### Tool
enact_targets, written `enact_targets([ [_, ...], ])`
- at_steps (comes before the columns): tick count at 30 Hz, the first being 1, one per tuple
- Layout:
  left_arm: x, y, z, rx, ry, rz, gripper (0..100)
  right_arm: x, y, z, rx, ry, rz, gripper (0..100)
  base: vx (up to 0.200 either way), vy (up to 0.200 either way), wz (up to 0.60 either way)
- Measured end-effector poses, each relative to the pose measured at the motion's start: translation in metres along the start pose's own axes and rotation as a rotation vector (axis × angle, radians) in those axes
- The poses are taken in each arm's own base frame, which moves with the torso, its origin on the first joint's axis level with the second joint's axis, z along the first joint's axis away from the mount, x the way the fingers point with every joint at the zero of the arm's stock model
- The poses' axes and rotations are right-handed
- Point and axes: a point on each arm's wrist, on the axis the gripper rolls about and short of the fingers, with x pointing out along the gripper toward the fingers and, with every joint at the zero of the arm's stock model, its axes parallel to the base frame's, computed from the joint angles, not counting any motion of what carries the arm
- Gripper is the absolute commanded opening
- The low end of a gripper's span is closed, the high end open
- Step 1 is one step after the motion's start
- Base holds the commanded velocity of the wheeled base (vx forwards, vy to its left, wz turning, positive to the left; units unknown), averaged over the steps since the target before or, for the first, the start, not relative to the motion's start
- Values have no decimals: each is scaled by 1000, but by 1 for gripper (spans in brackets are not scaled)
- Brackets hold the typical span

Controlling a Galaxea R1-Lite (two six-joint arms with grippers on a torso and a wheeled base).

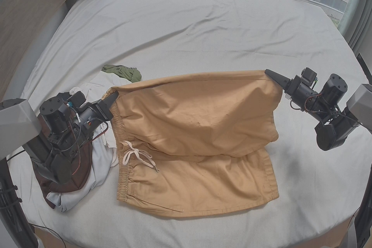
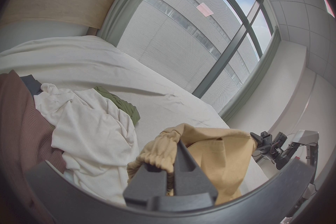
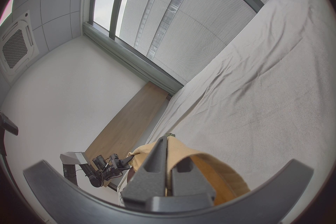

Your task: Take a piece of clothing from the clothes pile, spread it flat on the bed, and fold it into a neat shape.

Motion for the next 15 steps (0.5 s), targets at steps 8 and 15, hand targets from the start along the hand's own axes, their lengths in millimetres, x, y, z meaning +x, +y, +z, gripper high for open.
enact_targets([
  [8,18,11,-8,-3,-30,35,0,9,-19,0,1,-9,-3,0,0,0,0],
  [15,26,15,-10,-5,-42,34,0,15,-34,-3,-2,-12,-6,0,0,0,0],
])
